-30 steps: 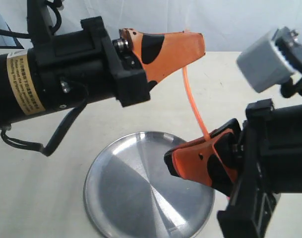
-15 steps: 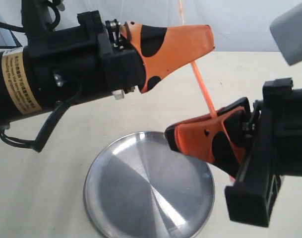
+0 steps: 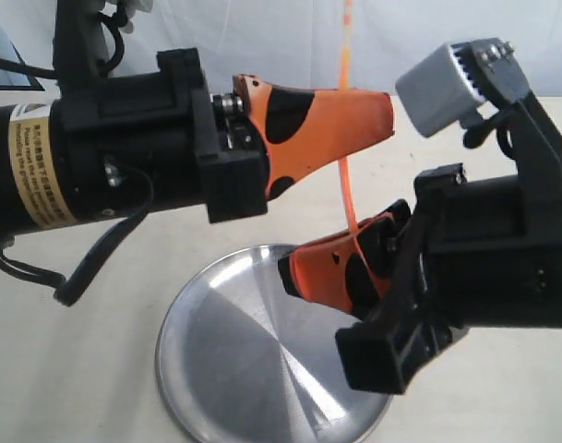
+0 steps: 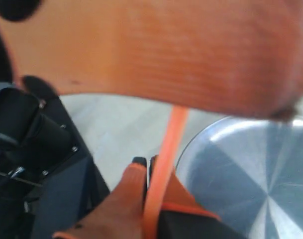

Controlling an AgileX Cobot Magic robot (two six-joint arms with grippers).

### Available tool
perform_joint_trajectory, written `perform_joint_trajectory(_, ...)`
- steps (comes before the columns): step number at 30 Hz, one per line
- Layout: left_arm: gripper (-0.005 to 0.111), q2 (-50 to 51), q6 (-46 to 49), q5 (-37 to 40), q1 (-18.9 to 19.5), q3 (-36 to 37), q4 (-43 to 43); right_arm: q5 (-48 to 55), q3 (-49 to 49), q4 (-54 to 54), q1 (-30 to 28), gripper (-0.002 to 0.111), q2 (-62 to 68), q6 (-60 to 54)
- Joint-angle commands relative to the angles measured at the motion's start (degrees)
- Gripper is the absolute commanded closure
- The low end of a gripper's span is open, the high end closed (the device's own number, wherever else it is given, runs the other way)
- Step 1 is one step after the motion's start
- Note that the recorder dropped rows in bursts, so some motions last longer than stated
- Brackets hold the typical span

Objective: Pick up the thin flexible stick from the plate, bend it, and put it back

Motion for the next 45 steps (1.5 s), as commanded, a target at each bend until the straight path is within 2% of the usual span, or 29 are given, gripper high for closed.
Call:
perform_joint_trajectory(1, 0.107, 0.1, -0.9, 8.3, -0.2, 0.3, 7.4, -1.4, -3.3, 2.2, -0.2, 0.109, -4.0, -0.3)
perform_joint_trajectory(9, 0.107, 0.1, -0.8, 5.2, -0.2, 0.3, 5.8, -0.7, -3.5, -0.5, -0.2, 0.109, -4.3, -0.3)
perform_joint_trajectory(14, 0.107, 0.1, -0.7, -2.0, -0.2, 0.3, -1.2, 0.3, -3.1, -4.7, -0.2, 0.109, 1.2, -0.2)
perform_joint_trajectory(18, 0.106, 0.1, 2.1, -2.9, -0.2, 0.3, -5.2, 0.5, -2.4, -8.7, -0.2, 0.109, 4.9, -0.2)
perform_joint_trajectory(23, 0.105, -0.9, 4.9, 6.9, 1.6, 0.3, -4.7, 0.1, -0.6, -15.1, -0.3, 0.109, 5.9, 5.7)
perform_joint_trajectory(30, 0.084, -5.0, 4.9, 20.7, 4.9, 0.3, -2.5, 0.5, 1.1, -19.8, -0.3, 0.109, 6.5, 10.8)
perform_joint_trajectory(34, 0.079, -9.5, 5.4, 24.2, 5.5, 0.3, -1.8, 1.3, 1.1, -24.9, -0.3, 0.109, 9.3, 14.9)
perform_joint_trajectory(41, 0.079, -17.9, 4.7, 24.3, 5.5, 0.3, 5.0, 0.7, 1.1, -26.2, -0.3, 0.109, 19.6, 15.2)
perform_joint_trajectory(45, 0.086, -22.7, 4.5, 29.6, 5.5, 0.3, 7.6, -0.2, 1.1, -26.6, -0.3, 0.109, 27.6, 15.1)
